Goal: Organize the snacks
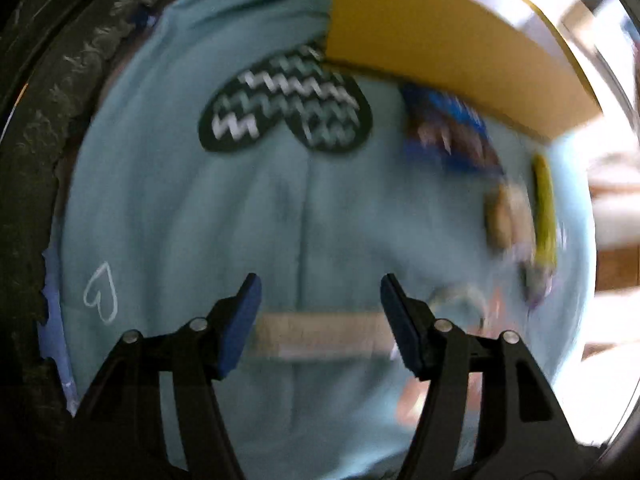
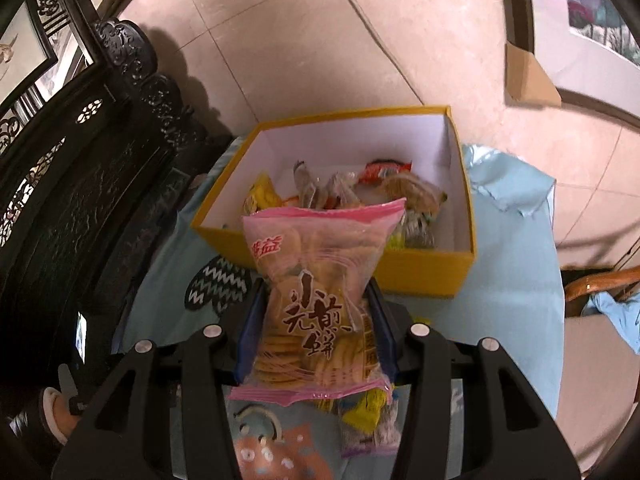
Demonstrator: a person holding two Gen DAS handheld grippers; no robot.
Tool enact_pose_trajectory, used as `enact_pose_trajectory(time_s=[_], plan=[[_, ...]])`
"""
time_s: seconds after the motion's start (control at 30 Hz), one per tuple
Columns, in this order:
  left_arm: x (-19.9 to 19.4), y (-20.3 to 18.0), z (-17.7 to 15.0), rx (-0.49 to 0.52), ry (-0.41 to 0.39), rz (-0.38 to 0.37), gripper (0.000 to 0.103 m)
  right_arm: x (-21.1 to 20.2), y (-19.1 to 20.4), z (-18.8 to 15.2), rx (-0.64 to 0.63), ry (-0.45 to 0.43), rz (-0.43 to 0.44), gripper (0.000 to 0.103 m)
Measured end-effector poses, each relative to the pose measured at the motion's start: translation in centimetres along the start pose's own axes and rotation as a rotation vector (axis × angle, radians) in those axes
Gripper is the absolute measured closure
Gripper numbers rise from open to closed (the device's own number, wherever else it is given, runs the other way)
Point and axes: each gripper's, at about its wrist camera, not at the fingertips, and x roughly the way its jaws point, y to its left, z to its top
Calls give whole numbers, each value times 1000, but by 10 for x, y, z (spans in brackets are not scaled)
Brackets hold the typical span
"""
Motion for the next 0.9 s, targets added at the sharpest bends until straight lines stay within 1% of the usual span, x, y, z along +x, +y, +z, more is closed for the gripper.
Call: enact_pose_trajectory(time_s=[0.1, 0.2, 0.27, 0.3, 0.37, 0.47, 0.53, 0.57, 0.6, 0.67, 0.7, 0.73, 0.77, 0.8, 0.87, 0.9], plan=[[1, -3, -19, 92, 15, 2, 40, -4, 0, -10, 16, 16, -1, 54], [10, -11, -29, 164, 8, 33, 40, -9, 4, -18, 19, 21, 6, 54], [16, -15, -33, 168, 21, 43, 39, -12, 9, -24, 15, 28, 12, 54], [16, -15, -36, 161, 7, 54, 38, -14, 10, -26, 11, 31, 13, 54], [16, -16, -39, 165, -8, 34, 36, -17, 14, -33, 1, 40, 17, 54], [16, -19, -43, 197, -6, 43, 36, -21, 15, -42, 0, 55, 19, 54], [16, -23, -46, 244, 3, 17, 35, -23, 16, -48, 5, 61, 26, 54], [19, -26, -48, 272, 6, 23, 32, -23, 16, -50, 7, 65, 28, 54], [22, -31, -51, 329, -18, 50, 31, -24, 15, -52, 9, 67, 28, 54], [28, -40, -52, 422, -25, 101, 31, -26, 16, -56, 11, 68, 28, 54], [30, -41, -49, 445, -23, 109, 33, -28, 16, -56, 12, 67, 29, 54], [31, -42, -47, 451, -28, 108, 37, -30, 16, -57, 11, 65, 28, 54], [32, -42, -45, 455, -28, 93, 46, -31, 15, -57, 10, 63, 28, 54], [33, -41, -41, 451, -22, 78, 51, -33, 15, -58, 12, 60, 28, 54], [32, -34, -33, 407, -9, 53, 64, -36, 14, -58, 13, 54, 27, 54], [31, -33, -30, 394, -9, 41, 65, -37, 13, -58, 14, 52, 25, 54]])
